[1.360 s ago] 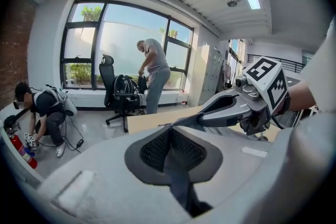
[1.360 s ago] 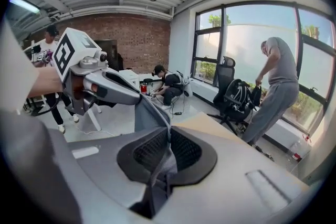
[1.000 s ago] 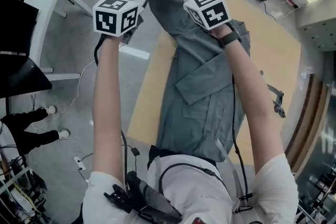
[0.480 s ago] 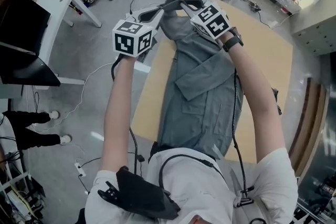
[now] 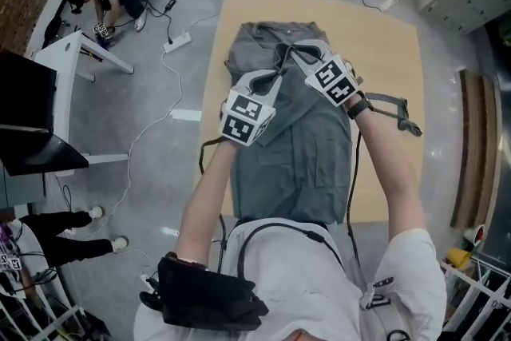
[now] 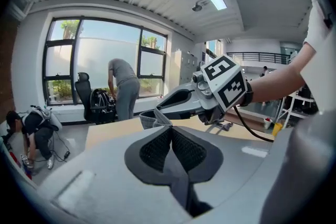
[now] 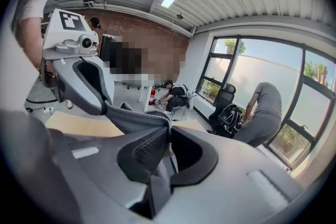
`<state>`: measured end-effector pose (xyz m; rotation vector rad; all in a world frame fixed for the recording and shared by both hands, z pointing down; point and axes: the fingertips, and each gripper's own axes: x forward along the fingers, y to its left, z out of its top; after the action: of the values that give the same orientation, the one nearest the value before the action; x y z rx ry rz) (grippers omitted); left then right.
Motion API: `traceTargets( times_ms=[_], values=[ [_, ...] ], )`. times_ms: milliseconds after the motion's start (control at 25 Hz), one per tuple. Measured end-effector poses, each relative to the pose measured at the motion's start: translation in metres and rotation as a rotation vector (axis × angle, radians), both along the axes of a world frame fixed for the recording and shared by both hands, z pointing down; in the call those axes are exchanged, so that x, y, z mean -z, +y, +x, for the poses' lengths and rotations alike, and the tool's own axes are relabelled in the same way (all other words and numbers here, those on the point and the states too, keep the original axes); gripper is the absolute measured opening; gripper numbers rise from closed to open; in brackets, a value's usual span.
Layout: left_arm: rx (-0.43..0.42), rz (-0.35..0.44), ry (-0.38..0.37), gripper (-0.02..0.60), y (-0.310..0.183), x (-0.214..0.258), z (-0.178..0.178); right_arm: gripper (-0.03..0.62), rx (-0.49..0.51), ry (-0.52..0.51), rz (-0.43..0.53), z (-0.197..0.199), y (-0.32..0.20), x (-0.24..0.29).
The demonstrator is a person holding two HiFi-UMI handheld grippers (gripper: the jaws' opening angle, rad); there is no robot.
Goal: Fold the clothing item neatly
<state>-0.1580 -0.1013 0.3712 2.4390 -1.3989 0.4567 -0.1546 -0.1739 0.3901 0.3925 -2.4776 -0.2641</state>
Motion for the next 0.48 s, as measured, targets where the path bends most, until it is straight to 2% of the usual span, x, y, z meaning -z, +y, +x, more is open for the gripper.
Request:
traceTargets(
  times_ms=[120,240,320,480],
  values=[
    [-0.077,-0.072,-0.024,0.015,0.024,-0.044,0.057,0.021,-0.007,0.081,0.017,0.051,0.025,-0.044],
    [-0.137,-0.147,-0.068,0.015,0.047,-0.091,0.098,0.021,-0.051,0.146,-0.019,0.093,0.051,-0.093],
    [-0.157,-0.201,-0.094,0.015,0.06,-0.119,0.115,0.023,-0.096,0.169,-0.073,0.117,0.064,-0.123],
    [-0.166,-0.329,-0.095,0.017,0.086,-0.171,0.133,0.037,-0.161,0.211,-0.187,0.152,0.094,-0.181]
  ],
)
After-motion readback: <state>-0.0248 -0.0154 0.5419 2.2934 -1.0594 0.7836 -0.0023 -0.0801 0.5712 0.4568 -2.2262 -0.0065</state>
